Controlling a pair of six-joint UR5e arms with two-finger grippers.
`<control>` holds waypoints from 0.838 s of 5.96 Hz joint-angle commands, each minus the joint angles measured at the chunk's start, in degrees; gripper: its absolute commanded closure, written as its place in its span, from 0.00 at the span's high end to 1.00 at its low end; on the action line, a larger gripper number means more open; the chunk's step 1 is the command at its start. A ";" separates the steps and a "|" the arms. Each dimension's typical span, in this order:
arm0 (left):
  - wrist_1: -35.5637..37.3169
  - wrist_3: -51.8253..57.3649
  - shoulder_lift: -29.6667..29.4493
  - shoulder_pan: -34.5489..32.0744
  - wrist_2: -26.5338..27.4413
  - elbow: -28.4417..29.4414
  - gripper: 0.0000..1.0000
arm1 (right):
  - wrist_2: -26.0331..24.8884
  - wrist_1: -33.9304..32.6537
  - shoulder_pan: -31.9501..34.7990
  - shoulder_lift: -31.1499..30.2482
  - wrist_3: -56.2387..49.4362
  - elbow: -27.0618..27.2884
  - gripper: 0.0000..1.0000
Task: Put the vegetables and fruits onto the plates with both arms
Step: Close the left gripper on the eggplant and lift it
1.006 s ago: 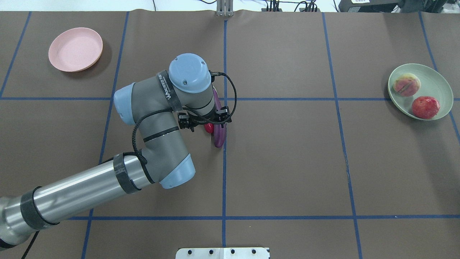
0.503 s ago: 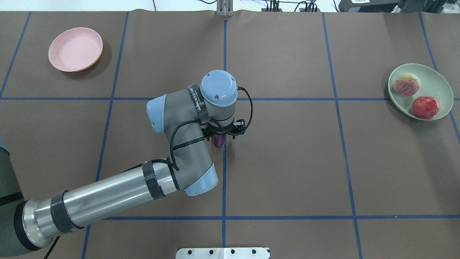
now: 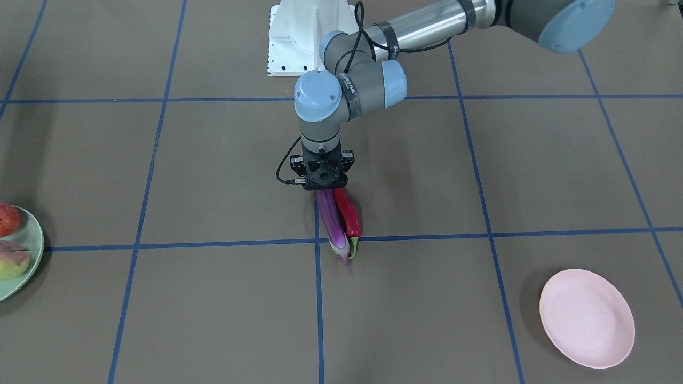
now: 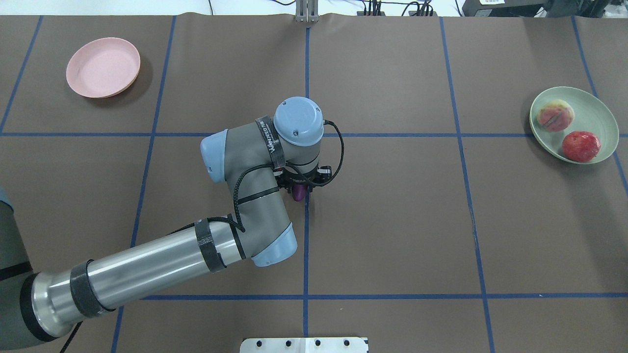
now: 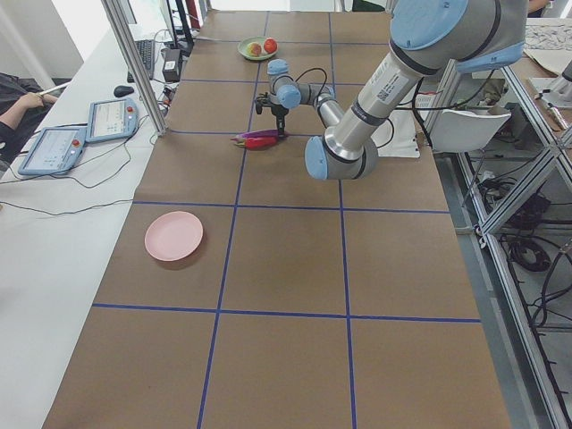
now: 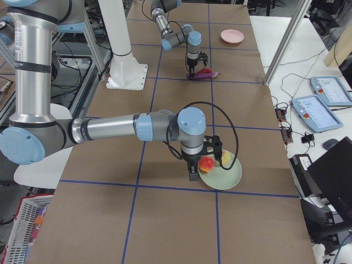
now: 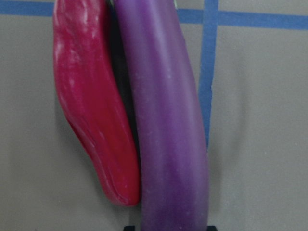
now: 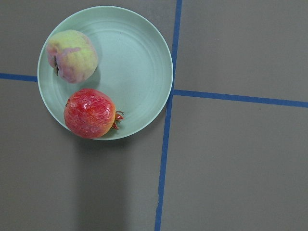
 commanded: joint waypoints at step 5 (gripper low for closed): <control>1.71 -11.64 0.77 -13.21 3.81 -4.59 0.00 | 0.09 0.00 0.00 0.00 -0.04 0.64 1.00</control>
